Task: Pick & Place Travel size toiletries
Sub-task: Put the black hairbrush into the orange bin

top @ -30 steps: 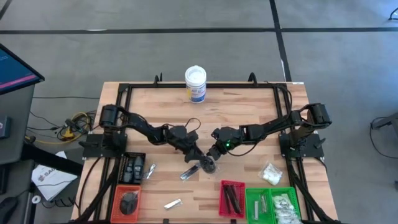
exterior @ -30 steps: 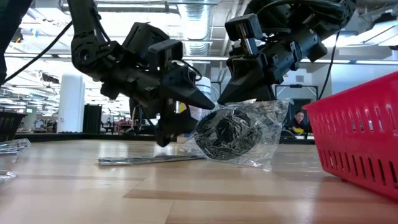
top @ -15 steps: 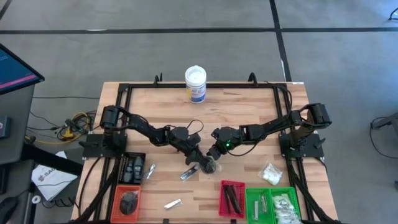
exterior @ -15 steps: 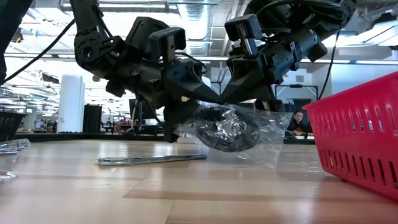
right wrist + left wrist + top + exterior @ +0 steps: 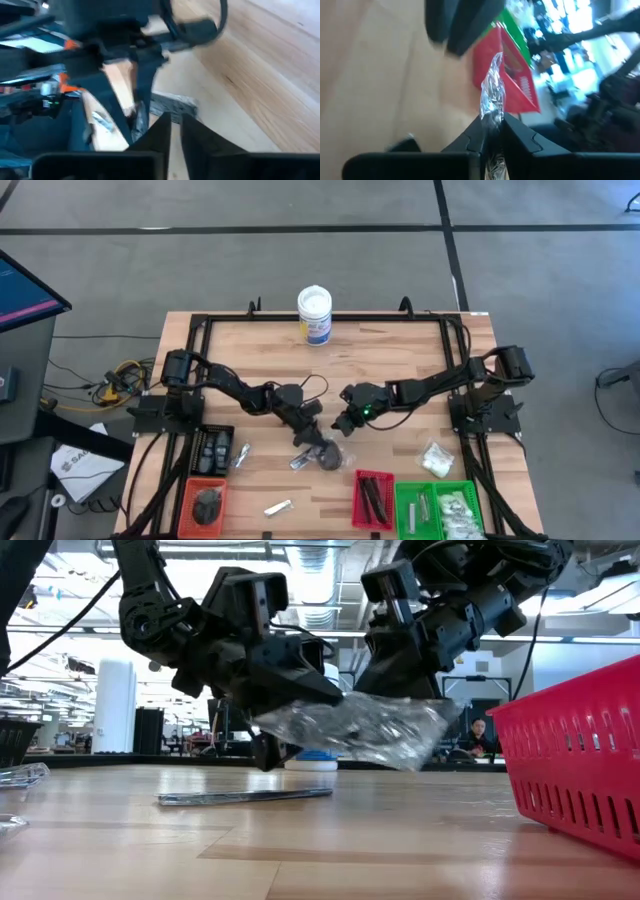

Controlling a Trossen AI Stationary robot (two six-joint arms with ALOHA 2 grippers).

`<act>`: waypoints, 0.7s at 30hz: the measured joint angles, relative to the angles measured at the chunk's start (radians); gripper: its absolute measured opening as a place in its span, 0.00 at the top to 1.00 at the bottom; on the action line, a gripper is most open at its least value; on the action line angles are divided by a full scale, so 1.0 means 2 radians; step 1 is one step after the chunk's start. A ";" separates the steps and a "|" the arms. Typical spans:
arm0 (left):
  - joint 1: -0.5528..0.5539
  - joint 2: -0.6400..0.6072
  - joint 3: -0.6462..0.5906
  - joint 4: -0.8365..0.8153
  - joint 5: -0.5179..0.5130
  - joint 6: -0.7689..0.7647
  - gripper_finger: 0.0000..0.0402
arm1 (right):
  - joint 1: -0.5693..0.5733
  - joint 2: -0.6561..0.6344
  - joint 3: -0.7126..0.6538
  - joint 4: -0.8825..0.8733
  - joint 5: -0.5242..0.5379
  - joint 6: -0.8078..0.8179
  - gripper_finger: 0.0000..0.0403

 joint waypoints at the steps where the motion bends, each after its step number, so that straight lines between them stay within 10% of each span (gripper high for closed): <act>1: 0.000 -0.001 0.000 0.000 0.015 -0.006 0.91 | 0.000 -0.004 0.000 0.002 0.000 0.000 0.90; 9: -0.001 -0.074 -0.014 -0.053 0.143 -0.026 0.95 | -0.004 -0.045 0.000 -0.001 0.000 -0.002 0.67; 21: -0.043 -0.323 -0.033 -0.408 0.184 0.028 0.95 | -0.010 -0.051 0.000 -0.003 -0.002 -0.008 0.55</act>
